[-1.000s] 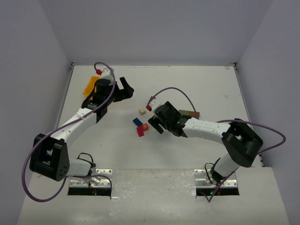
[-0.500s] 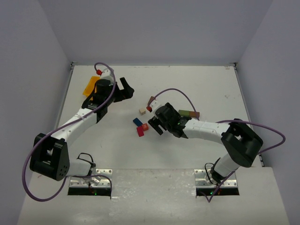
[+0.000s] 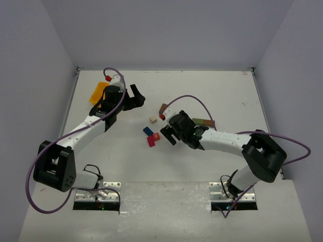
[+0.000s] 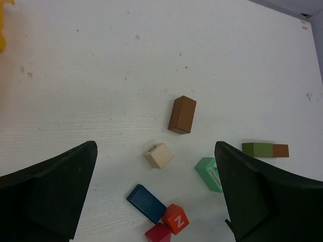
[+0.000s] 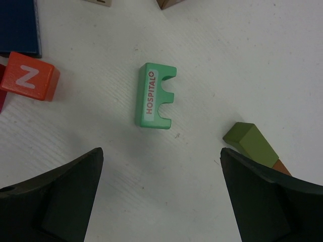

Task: Build the wood block tower

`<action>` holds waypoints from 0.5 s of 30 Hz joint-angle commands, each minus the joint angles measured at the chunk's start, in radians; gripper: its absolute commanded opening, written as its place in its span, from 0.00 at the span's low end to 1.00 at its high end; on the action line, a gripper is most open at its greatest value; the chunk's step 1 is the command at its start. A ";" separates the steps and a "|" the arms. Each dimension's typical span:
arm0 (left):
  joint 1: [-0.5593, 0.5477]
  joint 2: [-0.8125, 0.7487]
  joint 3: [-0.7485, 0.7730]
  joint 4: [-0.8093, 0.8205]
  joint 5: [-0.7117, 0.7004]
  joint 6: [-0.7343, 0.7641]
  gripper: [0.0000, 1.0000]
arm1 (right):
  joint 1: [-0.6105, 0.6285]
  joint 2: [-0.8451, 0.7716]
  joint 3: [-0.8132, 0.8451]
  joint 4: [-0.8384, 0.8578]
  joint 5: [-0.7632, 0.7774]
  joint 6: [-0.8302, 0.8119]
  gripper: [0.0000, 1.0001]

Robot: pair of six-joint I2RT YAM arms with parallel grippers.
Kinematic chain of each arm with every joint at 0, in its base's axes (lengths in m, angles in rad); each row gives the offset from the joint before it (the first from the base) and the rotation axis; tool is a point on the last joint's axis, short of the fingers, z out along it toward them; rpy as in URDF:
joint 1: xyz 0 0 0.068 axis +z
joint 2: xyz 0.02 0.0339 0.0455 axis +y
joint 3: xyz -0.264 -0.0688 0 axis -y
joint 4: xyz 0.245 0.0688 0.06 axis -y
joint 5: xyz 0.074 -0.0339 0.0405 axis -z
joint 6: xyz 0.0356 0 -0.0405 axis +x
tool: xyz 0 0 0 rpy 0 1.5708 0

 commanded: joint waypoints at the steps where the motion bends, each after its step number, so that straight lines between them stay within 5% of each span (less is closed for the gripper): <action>1: 0.013 -0.002 0.018 0.051 0.018 0.008 1.00 | -0.002 -0.063 -0.018 0.045 0.006 0.027 0.99; 15: -0.047 0.122 0.083 0.063 0.184 0.123 1.00 | -0.126 -0.211 -0.097 0.002 -0.043 0.221 0.99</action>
